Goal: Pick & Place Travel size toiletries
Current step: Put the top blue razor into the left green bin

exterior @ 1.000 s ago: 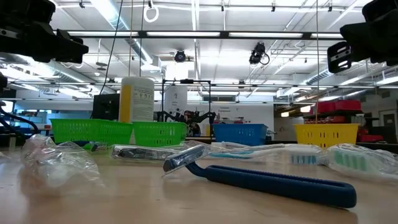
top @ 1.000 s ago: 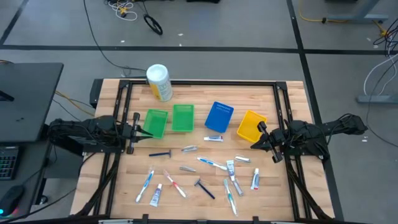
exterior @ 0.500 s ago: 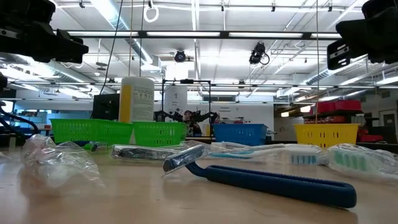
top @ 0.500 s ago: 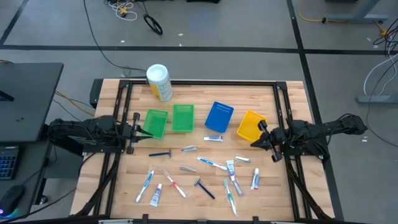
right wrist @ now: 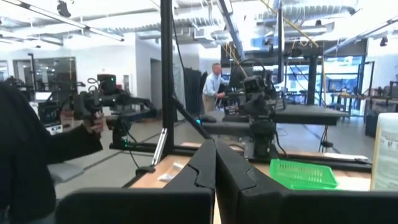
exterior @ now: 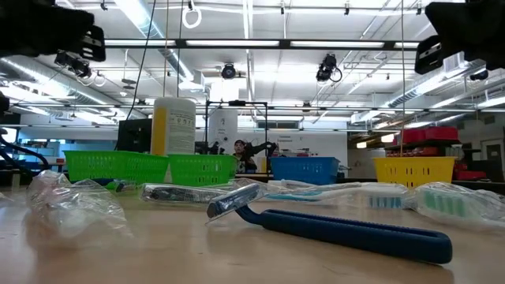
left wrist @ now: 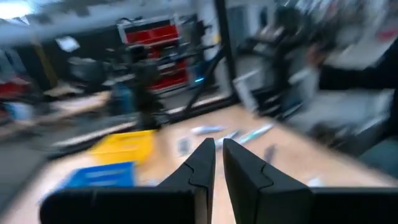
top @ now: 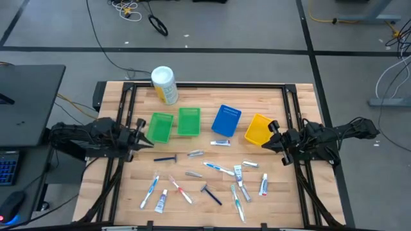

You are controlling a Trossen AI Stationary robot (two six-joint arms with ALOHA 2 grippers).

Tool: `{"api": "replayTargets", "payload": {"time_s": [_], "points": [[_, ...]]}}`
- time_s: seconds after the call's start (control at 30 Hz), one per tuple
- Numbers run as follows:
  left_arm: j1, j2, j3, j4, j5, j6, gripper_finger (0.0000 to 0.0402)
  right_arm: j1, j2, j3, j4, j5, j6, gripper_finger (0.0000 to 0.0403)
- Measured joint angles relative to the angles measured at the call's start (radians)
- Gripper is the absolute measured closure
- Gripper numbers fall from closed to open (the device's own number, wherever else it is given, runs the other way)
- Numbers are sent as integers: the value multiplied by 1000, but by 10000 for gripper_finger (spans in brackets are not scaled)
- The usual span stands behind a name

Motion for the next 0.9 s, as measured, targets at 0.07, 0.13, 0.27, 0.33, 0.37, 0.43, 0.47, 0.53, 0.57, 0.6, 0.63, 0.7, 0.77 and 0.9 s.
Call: {"api": "replayTargets", "payload": {"time_s": [0.07, 0.13, 0.27, 0.33, 0.37, 0.43, 0.47, 0.53, 0.57, 0.6, 0.63, 0.7, 0.77, 0.9], "points": [[0, 0, 0, 37, 12, -66, 362, 0, 0, 0, 6, -6, 19, 402], [0, 0, 1, 63, 10, -120, 362, 0, 0, 0, 17, -6, 71, 402], [0, 0, 1, 90, 12, -249, 362, 0, 0, 0, 59, -6, 203, 402], [0, 1, 1, 77, 10, -279, 362, 0, 0, 0, 65, 12, 228, 402], [0, 6, 1, 74, 10, -289, 362, 0, 0, 0, 69, 42, 228, 402], [0, 22, 0, 57, 1, -286, 362, 0, 1, 0, 110, 170, 200, 402], [0, 31, 0, 55, -9, -275, 362, 0, 0, 0, 134, 267, 176, 402], [1, 57, 0, 62, -39, -254, 362, 0, -1, 0, 152, 447, 166, 402], [1, 72, 0, 60, -58, -243, 362, 0, 0, 0, 153, 529, 169, 402], [1, 88, 0, 62, -77, -237, 362, 0, 1, 0, 157, 602, 173, 402], [1, 104, 0, 67, -98, -235, 362, 0, 0, 0, 166, 681, 172, 402], [1, 139, 0, 79, -142, -251, 362, -4, 0, 0, 202, 860, 157, 402], [1, 178, 5, 80, -174, -255, 362, -16, 0, 0, 233, 1010, 133, 402], [1, 274, 61, 81, -201, -233, 362, -42, 0, 0, 336, 900, 3, 402]]}}
